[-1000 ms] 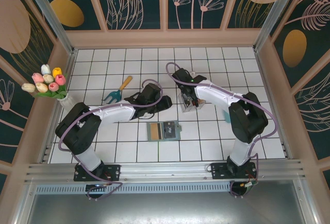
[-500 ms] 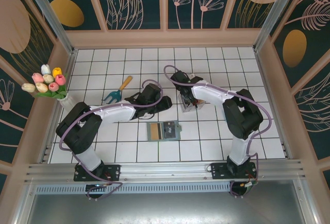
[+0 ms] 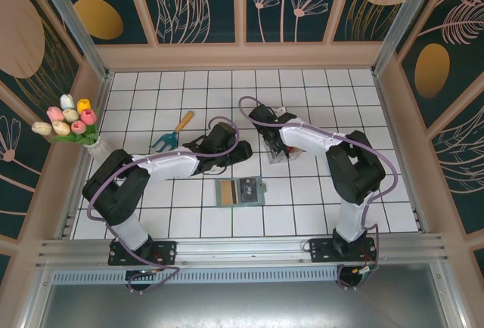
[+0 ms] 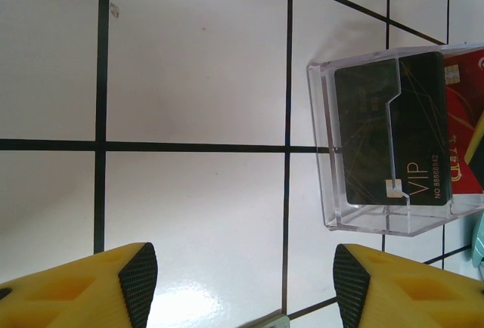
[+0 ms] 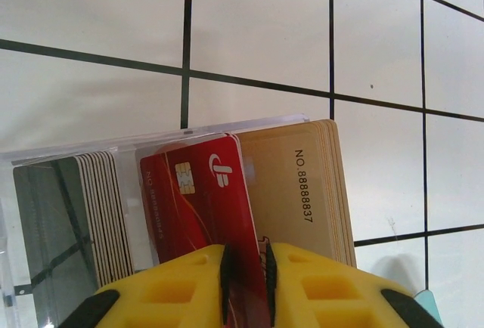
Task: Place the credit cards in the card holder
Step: Pick up the credit card from the storage box.
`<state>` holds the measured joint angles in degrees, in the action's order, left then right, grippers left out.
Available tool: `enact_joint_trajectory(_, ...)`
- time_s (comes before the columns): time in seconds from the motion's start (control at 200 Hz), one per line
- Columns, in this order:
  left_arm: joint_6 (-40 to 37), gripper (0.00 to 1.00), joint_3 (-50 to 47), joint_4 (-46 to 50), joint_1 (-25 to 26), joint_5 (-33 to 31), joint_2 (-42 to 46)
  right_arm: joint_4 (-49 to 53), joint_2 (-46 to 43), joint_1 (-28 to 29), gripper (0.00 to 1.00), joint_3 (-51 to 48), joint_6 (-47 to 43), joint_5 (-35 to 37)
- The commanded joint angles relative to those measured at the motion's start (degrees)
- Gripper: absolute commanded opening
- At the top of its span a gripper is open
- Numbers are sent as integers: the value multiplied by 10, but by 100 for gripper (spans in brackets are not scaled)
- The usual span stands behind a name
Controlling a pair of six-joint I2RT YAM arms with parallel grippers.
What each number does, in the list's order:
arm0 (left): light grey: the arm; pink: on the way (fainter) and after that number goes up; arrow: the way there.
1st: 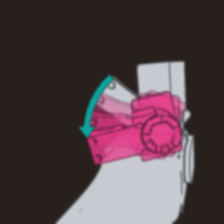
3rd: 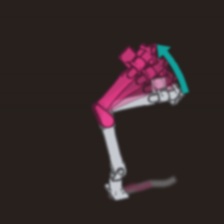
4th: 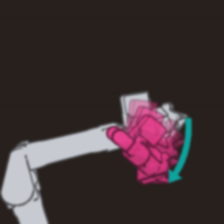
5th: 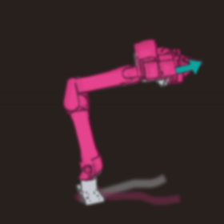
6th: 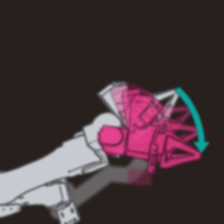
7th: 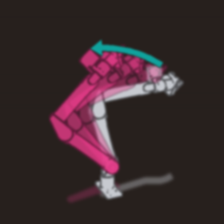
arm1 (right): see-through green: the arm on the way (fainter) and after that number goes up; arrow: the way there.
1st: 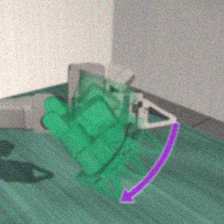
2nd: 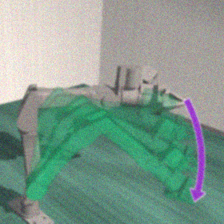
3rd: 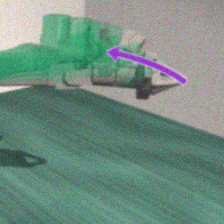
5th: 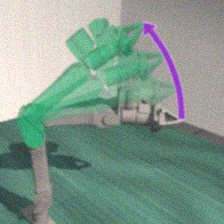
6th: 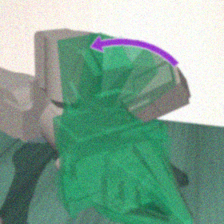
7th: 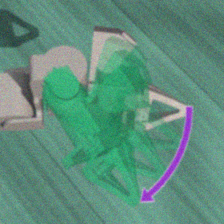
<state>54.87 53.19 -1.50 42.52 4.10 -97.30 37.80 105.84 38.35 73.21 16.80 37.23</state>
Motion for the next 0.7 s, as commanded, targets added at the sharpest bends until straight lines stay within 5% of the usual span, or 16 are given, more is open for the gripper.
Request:
enact_joint_trajectory(0.0, -4, 65, 7, -4, -2, 6, -5, 18, -26, 1, 19, -8, -1, 13)
enact_joint_trajectory(0.45, -3, 65, 7, 0, -2, 2, -1, 29, -71, 1, 7, 7, 12, -57)
enact_joint_trajectory(0.696, -3, 65, -11, 12, -2, -21, 38, 15, -170, 1, 0, 3, 55, -113)
